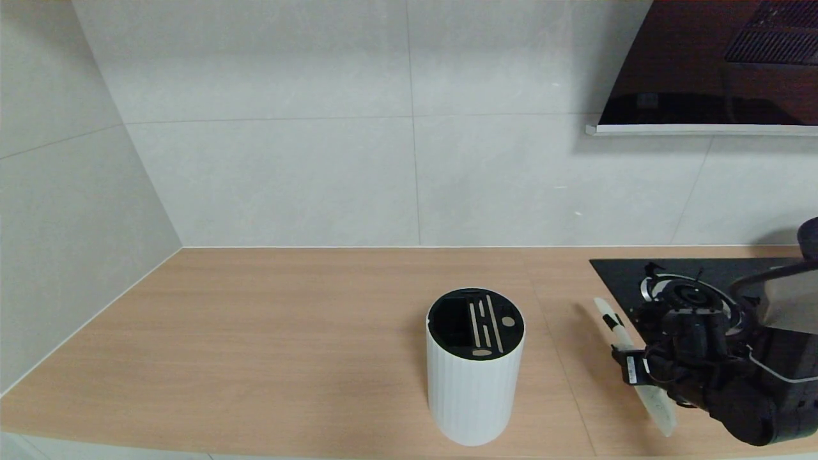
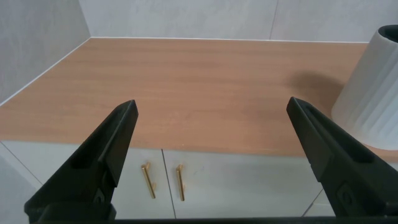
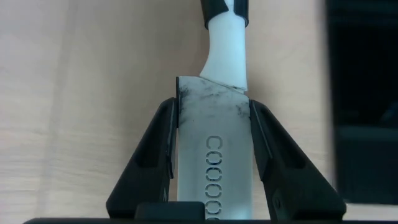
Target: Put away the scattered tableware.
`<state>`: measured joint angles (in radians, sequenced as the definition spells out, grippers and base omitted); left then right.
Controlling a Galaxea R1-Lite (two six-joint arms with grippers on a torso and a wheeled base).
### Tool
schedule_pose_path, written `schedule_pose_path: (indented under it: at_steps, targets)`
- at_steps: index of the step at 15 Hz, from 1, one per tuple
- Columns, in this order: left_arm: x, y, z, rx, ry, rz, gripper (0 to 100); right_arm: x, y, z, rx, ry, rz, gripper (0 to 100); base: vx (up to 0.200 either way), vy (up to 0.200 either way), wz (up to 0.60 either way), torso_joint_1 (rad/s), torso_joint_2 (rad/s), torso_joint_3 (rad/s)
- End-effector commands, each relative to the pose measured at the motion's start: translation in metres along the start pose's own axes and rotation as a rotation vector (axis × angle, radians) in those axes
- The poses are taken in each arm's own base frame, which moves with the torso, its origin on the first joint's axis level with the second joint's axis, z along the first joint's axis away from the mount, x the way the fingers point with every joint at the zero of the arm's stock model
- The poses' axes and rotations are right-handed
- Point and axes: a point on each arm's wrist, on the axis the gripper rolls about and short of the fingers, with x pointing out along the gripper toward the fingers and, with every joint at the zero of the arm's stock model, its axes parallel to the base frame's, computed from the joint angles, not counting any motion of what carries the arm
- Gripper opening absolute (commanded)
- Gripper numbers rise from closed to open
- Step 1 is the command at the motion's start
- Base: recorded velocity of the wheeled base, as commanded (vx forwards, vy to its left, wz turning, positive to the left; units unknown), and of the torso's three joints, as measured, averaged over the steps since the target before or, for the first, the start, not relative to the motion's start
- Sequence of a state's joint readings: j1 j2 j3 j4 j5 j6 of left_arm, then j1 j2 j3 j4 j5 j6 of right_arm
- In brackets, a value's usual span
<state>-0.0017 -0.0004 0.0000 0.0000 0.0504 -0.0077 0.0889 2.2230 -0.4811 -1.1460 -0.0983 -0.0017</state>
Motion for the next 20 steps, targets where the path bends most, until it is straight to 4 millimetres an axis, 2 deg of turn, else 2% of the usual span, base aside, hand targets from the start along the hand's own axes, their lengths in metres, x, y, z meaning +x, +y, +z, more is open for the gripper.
schedule_pose_path:
  at_steps: [1, 2, 4, 7, 8, 11, 12, 13, 14, 15, 17, 19, 20]
  targets:
    - [0.0, 0.0, 0.0, 0.0, 0.0, 0.0, 100, -0.061, 0.007, 0.065, -0.003, -0.183, 0.037, 0, 0.0, 0.0, 0.0, 0.0, 0.0, 0.0]
    - [0.0, 0.0, 0.0, 0.0, 0.0, 0.0, 100, -0.079, 0.013, 0.085, -0.01, -0.215, 0.061, 0, 0.0, 0.0, 0.0, 0.0, 0.0, 0.0]
    - [0.0, 0.0, 0.0, 0.0, 0.0, 0.0, 100, -0.101, 0.022, 0.105, -0.015, -0.257, 0.098, 0, 0.0, 0.0, 0.0, 0.0, 0.0, 0.0]
    - [0.0, 0.0, 0.0, 0.003, 0.0, 0.0, 100, -0.145, 0.051, 0.14, -0.045, -0.361, 0.202, 0, 0.0, 0.0, 0.0, 0.0, 0.0, 0.0]
    - [0.0, 0.0, 0.0, 0.006, -0.001, 0.0, 100, -0.155, 0.053, 0.141, -0.05, -0.361, 0.223, 0, 0.0, 0.0, 0.0, 0.0, 0.0, 0.0]
    - [-0.001, -0.001, 0.005, 0.019, -0.02, -0.026, 100, -0.168, 0.064, 0.141, -0.067, -0.381, 0.272, 0, 0.0, 0.0, 0.0, 0.0, 0.0, 0.0]
    - [-0.01, -0.002, 0.03, -0.009, -0.074, -0.103, 100, -0.17, 0.066, 0.139, -0.072, -0.38, 0.282, 0, 0.0, 0.0, 0.0, 0.0, 0.0, 0.0]
    - [-0.012, -0.003, 0.05, -0.037, -0.034, -0.197, 100, -0.171, 0.068, 0.141, -0.072, -0.39, 0.292, 0, 0.0, 0.0, 0.0, 0.0, 0.0, 0.0]
    - [-0.013, -0.003, 0.059, -0.04, -0.024, -0.229, 100, -0.172, 0.068, 0.141, -0.072, -0.395, 0.295, 0, 0.0, 0.0, 0.0, 0.0, 0.0, 0.0]
    - [-0.003, -0.006, 0.094, -0.046, 0.053, -0.322, 100, -0.178, 0.073, 0.147, -0.076, -0.427, 0.334, 0, 0.0, 0.0, 0.0, 0.0, 0.0, 0.0]
    - [0.033, -0.011, 0.159, -0.053, 0.098, -0.363, 100, -0.181, 0.076, 0.154, -0.087, -0.457, 0.399, 0, 0.0, 0.0, 0.0, 0.0, 0.0, 0.0]
    - [0.078, -0.017, 0.191, -0.084, 0.18, -0.415, 100, -0.187, 0.083, 0.155, -0.093, -0.471, 0.428, 0, 0.0, 0.0, 0.0, 0.0, 0.0, 0.0]
    - [0.089, -0.019, 0.194, -0.093, 0.205, -0.436, 100, -0.19, 0.086, 0.155, -0.095, -0.477, 0.44, 0, 0.0, 0.0, 0.0, 0.0, 0.0, 0.0]
